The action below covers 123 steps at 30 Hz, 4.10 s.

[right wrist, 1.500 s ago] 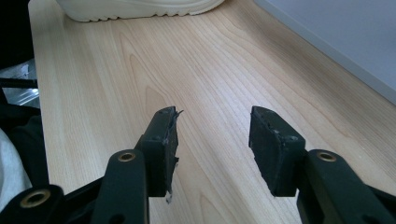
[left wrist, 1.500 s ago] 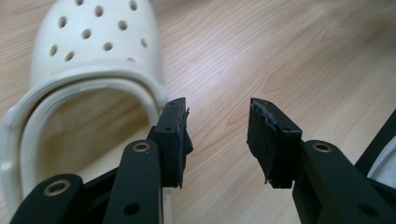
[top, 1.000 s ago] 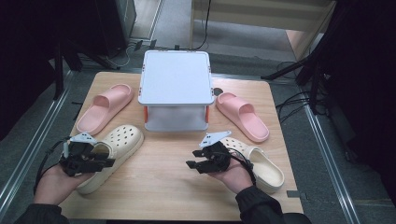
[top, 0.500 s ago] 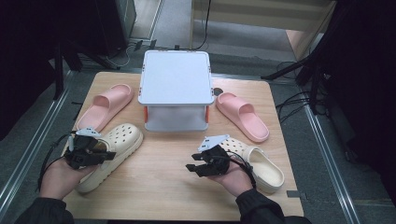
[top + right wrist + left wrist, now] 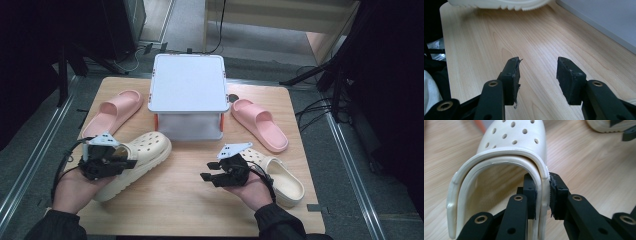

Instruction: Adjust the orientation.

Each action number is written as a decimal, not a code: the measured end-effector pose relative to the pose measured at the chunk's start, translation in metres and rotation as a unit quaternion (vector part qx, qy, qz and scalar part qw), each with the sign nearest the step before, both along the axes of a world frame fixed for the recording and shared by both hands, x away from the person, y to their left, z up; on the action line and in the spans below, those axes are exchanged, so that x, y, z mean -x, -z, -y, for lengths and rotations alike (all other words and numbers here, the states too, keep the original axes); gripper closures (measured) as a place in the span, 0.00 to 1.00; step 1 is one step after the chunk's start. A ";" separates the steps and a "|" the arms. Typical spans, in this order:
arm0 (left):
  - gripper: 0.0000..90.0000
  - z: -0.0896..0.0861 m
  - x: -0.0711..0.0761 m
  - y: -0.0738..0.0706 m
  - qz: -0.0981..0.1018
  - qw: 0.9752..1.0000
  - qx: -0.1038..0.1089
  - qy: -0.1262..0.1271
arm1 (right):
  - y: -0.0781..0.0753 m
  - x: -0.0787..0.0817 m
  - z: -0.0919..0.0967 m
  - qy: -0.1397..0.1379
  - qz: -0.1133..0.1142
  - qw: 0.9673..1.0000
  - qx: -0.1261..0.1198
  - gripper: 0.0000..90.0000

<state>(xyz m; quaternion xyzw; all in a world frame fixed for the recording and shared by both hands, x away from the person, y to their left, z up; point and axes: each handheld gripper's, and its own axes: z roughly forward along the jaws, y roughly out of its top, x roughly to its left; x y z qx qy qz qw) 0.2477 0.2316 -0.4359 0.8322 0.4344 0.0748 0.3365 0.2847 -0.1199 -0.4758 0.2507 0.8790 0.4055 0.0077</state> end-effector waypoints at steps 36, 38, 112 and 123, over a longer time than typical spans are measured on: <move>0.72 0.077 -0.015 0.010 -0.024 0.993 0.000 0.113 | 0.005 0.011 0.008 0.045 0.004 0.999 -0.027 0.68; 0.73 0.068 -0.014 0.005 -0.022 0.994 0.007 0.111 | 0.005 0.011 0.006 0.048 0.003 0.998 -0.030 0.71; 0.55 0.023 -0.021 0.037 -0.063 0.995 0.039 0.068 | 0.008 -0.011 -0.020 0.043 -0.003 0.999 -0.007 0.80; 0.48 0.021 -0.032 0.033 -0.060 0.995 0.039 0.068 | -0.008 0.002 0.014 0.046 -0.038 0.998 -0.010 0.73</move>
